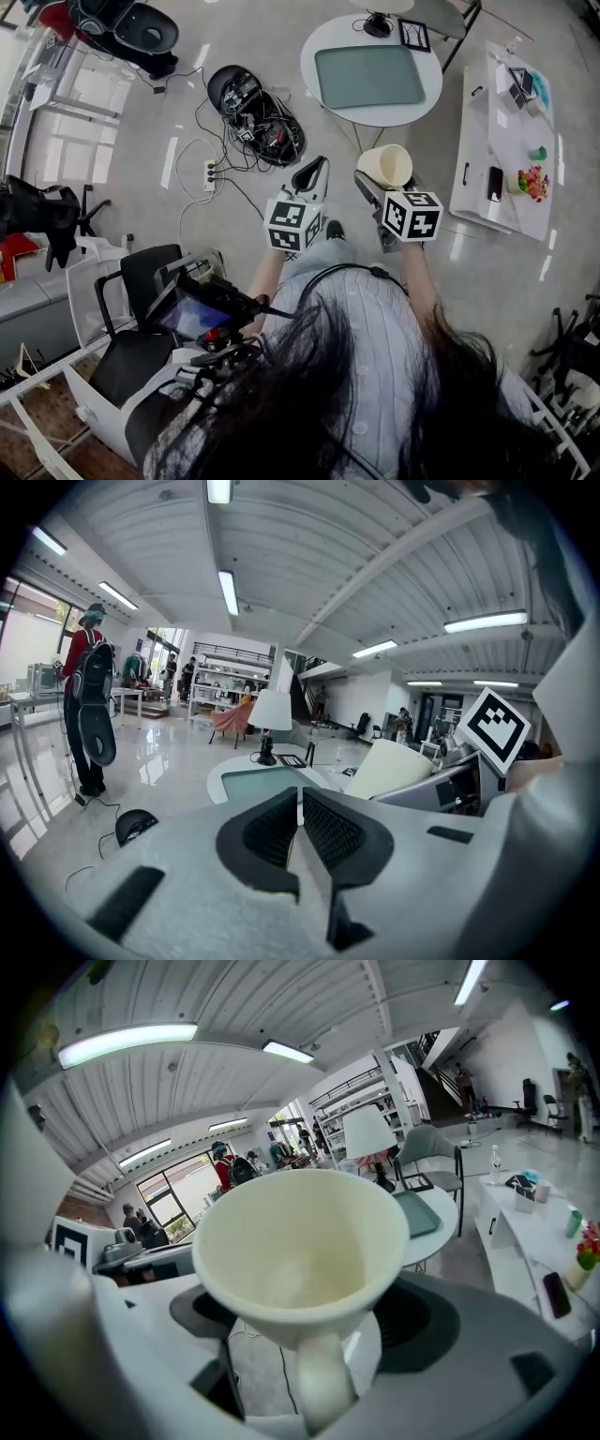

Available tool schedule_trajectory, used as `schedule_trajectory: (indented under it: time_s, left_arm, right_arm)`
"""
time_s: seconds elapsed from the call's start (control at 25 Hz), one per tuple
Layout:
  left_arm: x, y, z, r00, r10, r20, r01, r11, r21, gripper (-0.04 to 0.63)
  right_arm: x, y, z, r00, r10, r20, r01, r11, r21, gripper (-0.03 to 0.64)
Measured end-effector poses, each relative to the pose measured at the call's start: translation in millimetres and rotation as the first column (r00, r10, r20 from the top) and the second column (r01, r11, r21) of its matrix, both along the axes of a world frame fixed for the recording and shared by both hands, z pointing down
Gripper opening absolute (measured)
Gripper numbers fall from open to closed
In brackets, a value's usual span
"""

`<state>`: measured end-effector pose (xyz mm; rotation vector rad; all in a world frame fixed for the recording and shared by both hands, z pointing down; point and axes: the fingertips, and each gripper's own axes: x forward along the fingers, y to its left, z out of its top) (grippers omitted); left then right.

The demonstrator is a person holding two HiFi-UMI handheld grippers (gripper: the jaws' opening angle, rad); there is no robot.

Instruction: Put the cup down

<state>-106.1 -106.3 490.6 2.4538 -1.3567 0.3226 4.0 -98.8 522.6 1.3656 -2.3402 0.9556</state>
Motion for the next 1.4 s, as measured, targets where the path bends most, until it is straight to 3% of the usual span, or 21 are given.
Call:
schedule_trajectory:
  time_s: [0.68, 1.08, 1.4]
  left_arm:
    - [9.8, -41.3, 17.5, 0.999, 0.031, -0.039, -0.033, 0.998, -0.048, 0.018]
    - [9.5, -114.2, 30.5, 1.000, 0.002, -0.014, -0.003, 0.997, -0.081, 0.018]
    - [26.1, -174.3, 41.8, 1.000, 0.006, -0.003, -0.006, 0.992, -0.129, 0.018]
  right_arm:
    - [19.7, -33.8, 10.9, 0.997, 0.063, -0.036, -0.064, 0.997, -0.043, 0.414]
    - [37.2, -126.0, 29.0, 0.996, 0.062, -0.069, -0.064, 0.998, -0.021, 0.414]
    - [48.1, -191.8, 54.1, 0.996, 0.038, -0.076, -0.044, 0.997, -0.068, 0.414]
